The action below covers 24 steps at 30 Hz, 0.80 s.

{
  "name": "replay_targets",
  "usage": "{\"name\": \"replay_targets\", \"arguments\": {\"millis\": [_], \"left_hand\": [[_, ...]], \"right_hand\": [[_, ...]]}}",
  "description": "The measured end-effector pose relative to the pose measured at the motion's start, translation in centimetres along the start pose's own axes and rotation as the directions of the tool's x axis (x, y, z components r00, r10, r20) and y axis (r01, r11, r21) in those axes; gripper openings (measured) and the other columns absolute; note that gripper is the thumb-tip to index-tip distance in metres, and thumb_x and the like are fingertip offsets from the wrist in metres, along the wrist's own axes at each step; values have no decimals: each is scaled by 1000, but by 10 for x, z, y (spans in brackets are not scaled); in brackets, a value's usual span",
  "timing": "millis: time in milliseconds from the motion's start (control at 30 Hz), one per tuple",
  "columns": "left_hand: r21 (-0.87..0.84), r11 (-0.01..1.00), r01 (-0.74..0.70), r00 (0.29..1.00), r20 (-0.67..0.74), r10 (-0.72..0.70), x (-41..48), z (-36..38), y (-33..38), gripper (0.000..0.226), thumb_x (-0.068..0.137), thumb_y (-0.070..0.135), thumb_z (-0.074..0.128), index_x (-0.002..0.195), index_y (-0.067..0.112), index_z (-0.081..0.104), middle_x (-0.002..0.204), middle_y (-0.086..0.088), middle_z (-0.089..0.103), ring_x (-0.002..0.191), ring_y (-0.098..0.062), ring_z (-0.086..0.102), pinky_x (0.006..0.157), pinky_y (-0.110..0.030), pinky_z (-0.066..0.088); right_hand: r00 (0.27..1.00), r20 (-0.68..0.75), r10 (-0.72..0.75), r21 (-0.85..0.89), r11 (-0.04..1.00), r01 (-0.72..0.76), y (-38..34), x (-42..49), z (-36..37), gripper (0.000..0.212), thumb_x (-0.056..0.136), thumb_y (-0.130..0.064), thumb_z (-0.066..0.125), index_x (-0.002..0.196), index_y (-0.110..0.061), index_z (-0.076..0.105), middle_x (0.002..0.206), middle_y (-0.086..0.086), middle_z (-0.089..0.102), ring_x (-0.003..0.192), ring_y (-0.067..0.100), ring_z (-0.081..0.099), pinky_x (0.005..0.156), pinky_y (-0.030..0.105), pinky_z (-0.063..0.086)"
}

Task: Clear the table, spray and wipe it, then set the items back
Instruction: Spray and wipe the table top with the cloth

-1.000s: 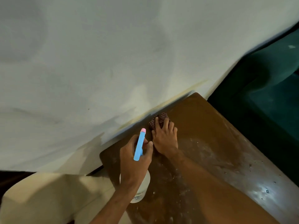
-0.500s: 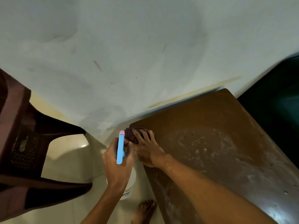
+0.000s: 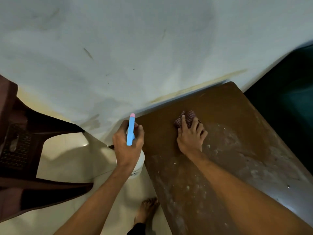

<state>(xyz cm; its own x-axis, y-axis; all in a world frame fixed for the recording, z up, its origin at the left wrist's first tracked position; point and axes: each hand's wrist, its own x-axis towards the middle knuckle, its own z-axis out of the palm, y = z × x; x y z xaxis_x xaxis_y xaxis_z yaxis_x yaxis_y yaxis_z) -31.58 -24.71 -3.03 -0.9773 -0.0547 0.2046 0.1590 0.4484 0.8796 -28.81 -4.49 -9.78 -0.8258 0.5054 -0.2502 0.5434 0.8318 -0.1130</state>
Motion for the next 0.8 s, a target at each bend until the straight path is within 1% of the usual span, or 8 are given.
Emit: {"name": "replay_targets", "arguments": {"millis": [100,233,400,500,567,667,733,800], "left_hand": [[31,999,-9,1000,-19,10,-2,-2,-3,12,89,15,74,87,17,62,69,1,60,56,-17,56,58,-38,55],[58,998,-13,1000,-10,14,-14,-8,-3,12,90,14,72,86,11,62,69,5,59,55,-16,55,58,-35,54],[46,999,-26,999,40,24,-39,-7,8,11,90,15,72,91,10,62,73,11,60,61,-13,60,59,-26,55],[45,999,-23,997,69,20,-52,6,21,10,91,19,72,93,14,64,76,12,60,66,-13,61,65,-27,57],[36,998,-42,994,100,38,-60,19,31,10,91,20,72,93,15,64,77,11,61,69,-14,62,65,-26,58],[1,998,-63,988,145,62,-67,38,49,11,90,21,73,94,17,63,77,15,58,72,-8,62,66,-12,53],[-20,996,-82,982,169,84,-70,53,61,11,90,21,72,92,14,64,75,16,57,68,-5,61,65,-9,50],[-22,994,-108,975,191,110,-69,67,72,12,90,22,72,92,12,65,74,17,57,67,-4,61,66,-8,50]], "right_hand": [[952,50,-303,-3,953,303,-36,-37,6,58,105,-41,29,158,-34,4,163,14,5,145,40,10,115,59,10],[787,199,-585,-85,789,608,-64,-94,28,65,103,-37,38,157,-34,2,165,12,2,149,39,8,117,59,9],[638,95,-764,-65,635,770,0,-92,35,53,102,-41,42,153,-33,30,160,10,29,139,35,35,110,55,31],[734,122,-669,-125,723,680,48,-73,20,54,103,-46,33,156,-37,22,162,7,24,140,34,30,111,54,28],[846,86,-527,-143,834,534,83,-60,8,55,104,-46,27,157,-38,14,163,6,17,142,34,25,112,54,23],[971,37,-235,-101,966,238,142,-46,-5,54,106,-46,20,157,-39,7,164,6,9,145,34,16,114,54,16],[1000,-9,-8,-43,999,7,182,-44,-9,53,106,-46,21,157,-38,8,163,7,10,144,35,16,114,55,17],[984,-27,177,12,984,-176,207,-46,-11,54,105,-45,25,157,-37,10,162,9,11,143,37,17,114,58,18]]}}
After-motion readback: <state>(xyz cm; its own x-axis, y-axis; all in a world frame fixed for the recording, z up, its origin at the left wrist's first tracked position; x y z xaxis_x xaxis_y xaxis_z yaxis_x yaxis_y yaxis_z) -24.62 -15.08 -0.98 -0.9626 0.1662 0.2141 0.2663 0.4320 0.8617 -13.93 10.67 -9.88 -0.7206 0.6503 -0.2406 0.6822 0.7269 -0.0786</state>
